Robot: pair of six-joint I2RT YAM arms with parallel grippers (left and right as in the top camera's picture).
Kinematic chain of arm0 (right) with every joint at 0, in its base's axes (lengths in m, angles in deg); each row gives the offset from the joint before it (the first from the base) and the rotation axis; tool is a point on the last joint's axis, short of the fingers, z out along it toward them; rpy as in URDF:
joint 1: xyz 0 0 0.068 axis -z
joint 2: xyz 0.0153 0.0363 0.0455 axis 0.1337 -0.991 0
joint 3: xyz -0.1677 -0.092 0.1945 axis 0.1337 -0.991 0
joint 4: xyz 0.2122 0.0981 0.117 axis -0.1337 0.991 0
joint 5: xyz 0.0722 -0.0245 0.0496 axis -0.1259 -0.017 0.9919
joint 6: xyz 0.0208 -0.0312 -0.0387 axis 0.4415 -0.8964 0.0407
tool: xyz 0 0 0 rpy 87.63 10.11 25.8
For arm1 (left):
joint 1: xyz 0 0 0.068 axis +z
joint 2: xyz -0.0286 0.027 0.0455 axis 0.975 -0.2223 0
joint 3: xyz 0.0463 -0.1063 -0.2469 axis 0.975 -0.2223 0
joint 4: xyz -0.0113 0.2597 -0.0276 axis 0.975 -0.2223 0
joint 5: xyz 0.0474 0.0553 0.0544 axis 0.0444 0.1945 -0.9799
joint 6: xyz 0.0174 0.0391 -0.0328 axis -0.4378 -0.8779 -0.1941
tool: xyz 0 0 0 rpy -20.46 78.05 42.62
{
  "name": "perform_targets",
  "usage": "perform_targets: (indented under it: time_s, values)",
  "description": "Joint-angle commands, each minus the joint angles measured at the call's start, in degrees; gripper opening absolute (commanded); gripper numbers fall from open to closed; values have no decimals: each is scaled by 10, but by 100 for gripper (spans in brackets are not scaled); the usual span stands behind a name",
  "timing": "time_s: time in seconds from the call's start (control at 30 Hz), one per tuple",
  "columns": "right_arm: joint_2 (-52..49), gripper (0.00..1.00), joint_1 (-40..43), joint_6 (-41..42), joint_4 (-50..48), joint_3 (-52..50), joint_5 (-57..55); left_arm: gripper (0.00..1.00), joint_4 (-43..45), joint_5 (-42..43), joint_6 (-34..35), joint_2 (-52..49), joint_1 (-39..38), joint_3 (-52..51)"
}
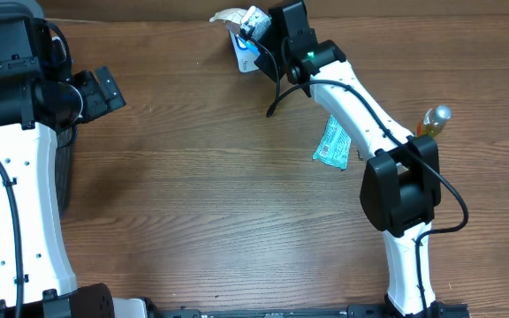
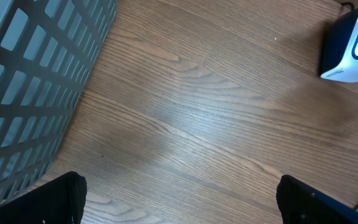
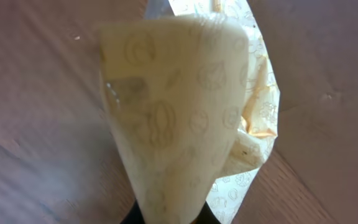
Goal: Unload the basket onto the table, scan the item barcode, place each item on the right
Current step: 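Hold the Pantree bag in front of the white scanner with the right gripper, then bring the Pantree bag down to table center with the right gripper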
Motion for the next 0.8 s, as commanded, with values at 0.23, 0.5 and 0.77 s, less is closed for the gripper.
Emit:
perform_targets:
  time_s: [0.23,0.5,0.77]
  values:
    - [-7,4,-3,-1,-39,-4,-54,100,0,0,-7,-1,-1,4]
    - [10,4,-3,97,-37,-2,-36,99,0,0,-7,-1,-1,4]
    - [152,4,-2,274,68,-2,122,99,0,0,-7,-1,-1,4]
